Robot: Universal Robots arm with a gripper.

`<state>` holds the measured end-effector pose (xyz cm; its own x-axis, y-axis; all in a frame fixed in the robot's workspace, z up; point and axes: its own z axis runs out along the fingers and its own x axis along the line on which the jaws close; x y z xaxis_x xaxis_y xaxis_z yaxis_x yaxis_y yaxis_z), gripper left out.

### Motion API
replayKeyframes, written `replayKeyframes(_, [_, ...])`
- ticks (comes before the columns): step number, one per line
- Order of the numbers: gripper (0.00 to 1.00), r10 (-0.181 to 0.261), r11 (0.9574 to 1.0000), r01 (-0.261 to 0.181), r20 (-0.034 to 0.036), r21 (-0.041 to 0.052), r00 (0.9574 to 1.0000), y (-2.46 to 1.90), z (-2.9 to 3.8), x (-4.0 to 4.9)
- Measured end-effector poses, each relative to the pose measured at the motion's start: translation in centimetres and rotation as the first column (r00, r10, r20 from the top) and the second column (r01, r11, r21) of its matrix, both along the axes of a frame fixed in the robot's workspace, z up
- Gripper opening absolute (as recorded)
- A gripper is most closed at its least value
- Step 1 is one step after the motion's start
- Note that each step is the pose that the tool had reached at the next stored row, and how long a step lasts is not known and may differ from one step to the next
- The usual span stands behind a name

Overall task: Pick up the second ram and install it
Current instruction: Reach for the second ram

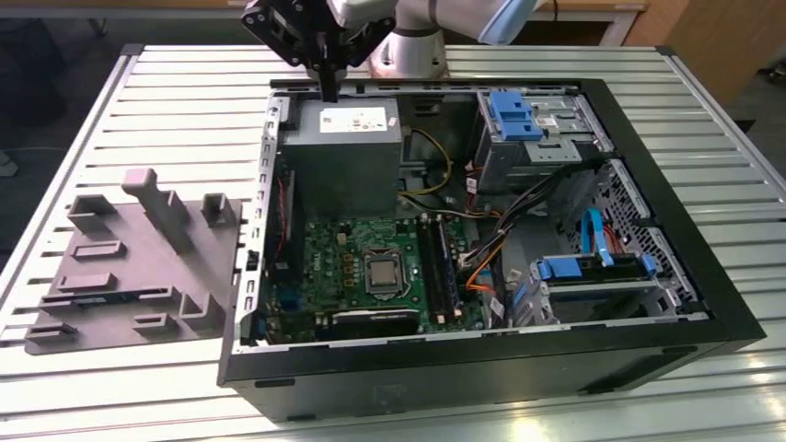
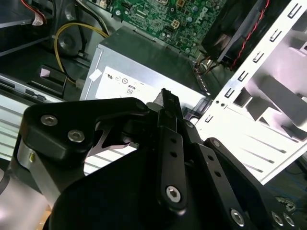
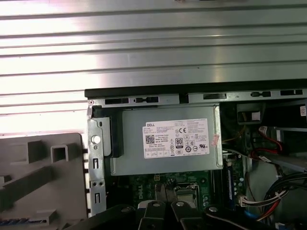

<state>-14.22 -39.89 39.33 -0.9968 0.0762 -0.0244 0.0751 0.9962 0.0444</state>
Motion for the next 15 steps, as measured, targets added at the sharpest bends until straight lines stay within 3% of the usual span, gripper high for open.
replayKeyframes(15, [0.11, 0.0, 1.0, 0.0, 0.0001, 0.0, 1.0, 0.0, 0.0, -1.82])
